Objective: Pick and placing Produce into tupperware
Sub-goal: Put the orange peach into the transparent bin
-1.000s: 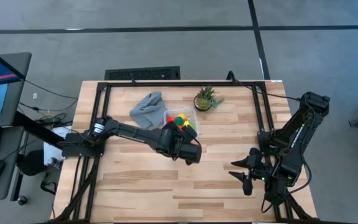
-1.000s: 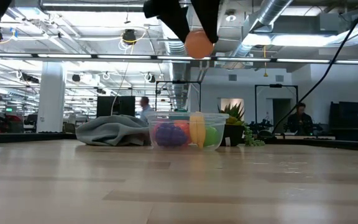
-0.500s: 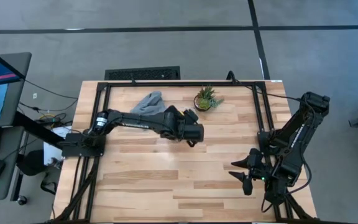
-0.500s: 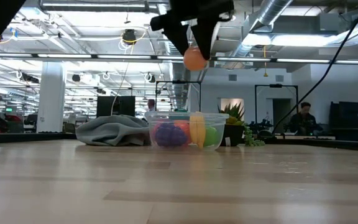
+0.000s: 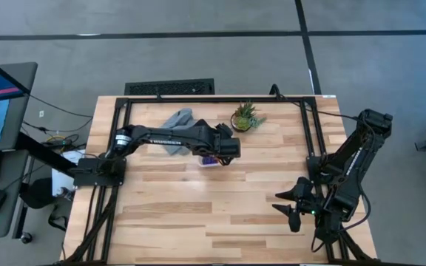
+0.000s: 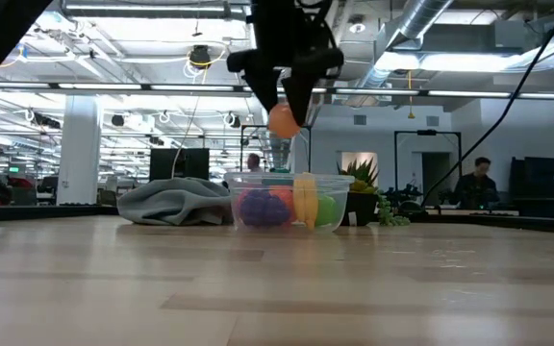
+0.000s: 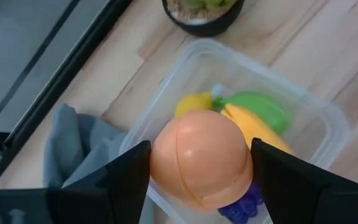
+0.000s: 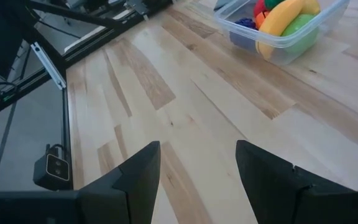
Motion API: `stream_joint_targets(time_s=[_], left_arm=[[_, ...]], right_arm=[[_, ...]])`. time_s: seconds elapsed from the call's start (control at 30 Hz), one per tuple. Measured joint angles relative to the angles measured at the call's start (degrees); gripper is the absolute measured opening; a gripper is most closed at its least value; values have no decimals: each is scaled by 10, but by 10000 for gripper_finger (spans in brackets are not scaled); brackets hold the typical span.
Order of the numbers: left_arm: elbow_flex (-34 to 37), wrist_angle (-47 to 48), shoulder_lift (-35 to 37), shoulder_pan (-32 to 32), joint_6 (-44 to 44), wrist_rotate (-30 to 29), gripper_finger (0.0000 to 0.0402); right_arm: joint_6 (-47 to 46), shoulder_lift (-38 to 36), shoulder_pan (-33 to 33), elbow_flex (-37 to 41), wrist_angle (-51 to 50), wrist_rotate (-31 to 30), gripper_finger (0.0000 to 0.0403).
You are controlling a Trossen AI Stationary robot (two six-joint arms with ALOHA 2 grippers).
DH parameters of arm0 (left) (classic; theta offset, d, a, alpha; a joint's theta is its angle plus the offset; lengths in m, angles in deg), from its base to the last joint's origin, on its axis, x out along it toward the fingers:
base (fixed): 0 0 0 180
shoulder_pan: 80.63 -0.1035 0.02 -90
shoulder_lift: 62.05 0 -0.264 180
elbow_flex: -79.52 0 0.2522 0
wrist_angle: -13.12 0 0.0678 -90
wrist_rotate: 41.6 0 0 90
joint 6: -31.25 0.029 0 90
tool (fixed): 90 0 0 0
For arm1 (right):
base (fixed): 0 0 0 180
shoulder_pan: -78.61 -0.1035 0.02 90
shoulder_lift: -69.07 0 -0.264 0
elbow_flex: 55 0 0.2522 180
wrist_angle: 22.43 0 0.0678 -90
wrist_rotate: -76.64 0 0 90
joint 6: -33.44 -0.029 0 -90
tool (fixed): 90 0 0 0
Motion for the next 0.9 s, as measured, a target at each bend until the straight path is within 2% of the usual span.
stream_joint_targets(time_s=[0.33,0.9], left_arm=[[66,-13,0,-6,0,31,247],[130,-43,0,-4,-15,67,248]], right_arm=[[-14,0,0,0,-1,0,234],[-15,0,0,0,0,0,234]])
